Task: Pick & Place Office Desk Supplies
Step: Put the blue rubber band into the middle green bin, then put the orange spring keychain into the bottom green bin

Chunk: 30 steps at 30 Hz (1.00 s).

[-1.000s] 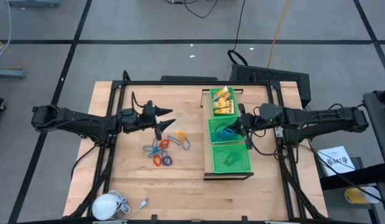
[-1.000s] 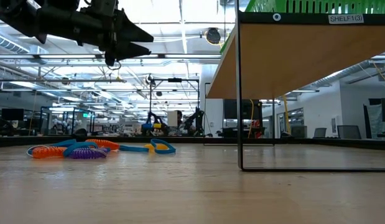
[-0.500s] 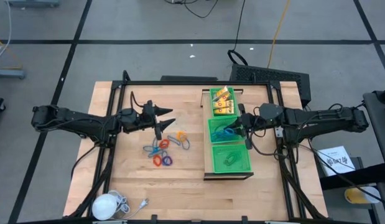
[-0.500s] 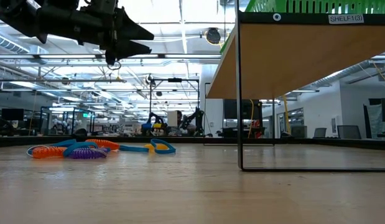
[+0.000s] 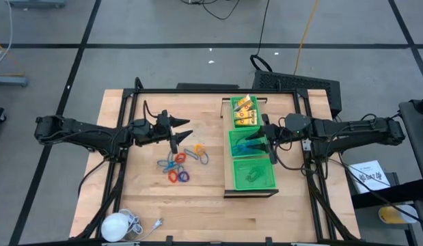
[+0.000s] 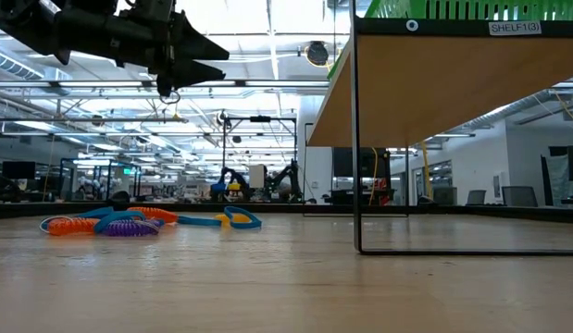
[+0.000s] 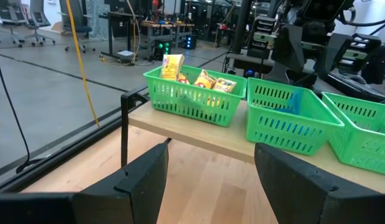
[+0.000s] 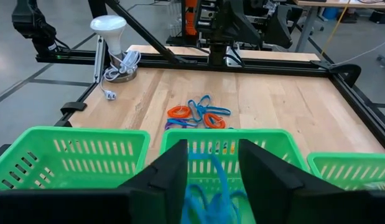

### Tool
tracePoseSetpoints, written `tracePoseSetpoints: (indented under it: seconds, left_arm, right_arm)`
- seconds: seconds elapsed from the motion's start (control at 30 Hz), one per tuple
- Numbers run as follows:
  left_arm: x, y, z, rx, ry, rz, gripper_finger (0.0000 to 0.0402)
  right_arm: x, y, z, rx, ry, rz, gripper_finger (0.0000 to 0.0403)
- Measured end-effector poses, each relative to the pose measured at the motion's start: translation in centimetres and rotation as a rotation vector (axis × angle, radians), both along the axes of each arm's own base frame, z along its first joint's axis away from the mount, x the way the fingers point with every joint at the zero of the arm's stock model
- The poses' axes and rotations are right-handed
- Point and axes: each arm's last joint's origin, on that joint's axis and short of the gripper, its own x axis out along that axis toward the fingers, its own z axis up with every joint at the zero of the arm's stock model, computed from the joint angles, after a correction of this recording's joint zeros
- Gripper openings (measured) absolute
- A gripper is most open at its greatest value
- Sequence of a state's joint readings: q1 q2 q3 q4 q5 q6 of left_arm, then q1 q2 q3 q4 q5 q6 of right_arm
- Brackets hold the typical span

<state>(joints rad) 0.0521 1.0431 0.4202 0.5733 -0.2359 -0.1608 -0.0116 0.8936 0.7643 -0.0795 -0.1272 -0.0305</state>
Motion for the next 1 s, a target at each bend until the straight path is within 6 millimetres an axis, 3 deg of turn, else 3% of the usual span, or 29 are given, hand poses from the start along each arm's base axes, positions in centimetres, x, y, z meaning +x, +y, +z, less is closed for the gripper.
tracePoseSetpoints:
  seconds: [0.33, 0.5, 0.77, 1.0]
  left_arm:
    - [0.0, -0.1, -0.4, -0.023, 0.031, -0.031, 0.0246]
    - [-0.3, -0.6, -1.2, -0.156, 0.113, -0.139, 0.0246]
    - [-0.7, -2.7, -5.2, -0.439, 0.456, -0.196, 0.0246]
    - [0.0, -3.1, -7.2, -0.573, 0.541, -0.136, 0.0246]
  right_arm:
    - [0.0, 0.0, 0.0, 0.007, 0.003, -0.002, 0.0173]
    - [0.0, 0.0, -0.1, 0.007, 0.008, -0.002, 0.0170]
    - [0.0, 0.0, -0.1, -0.039, 0.003, 0.012, 0.0170]
    - [0.0, 0.0, 0.0, -0.060, -0.007, 0.018, 0.0168]
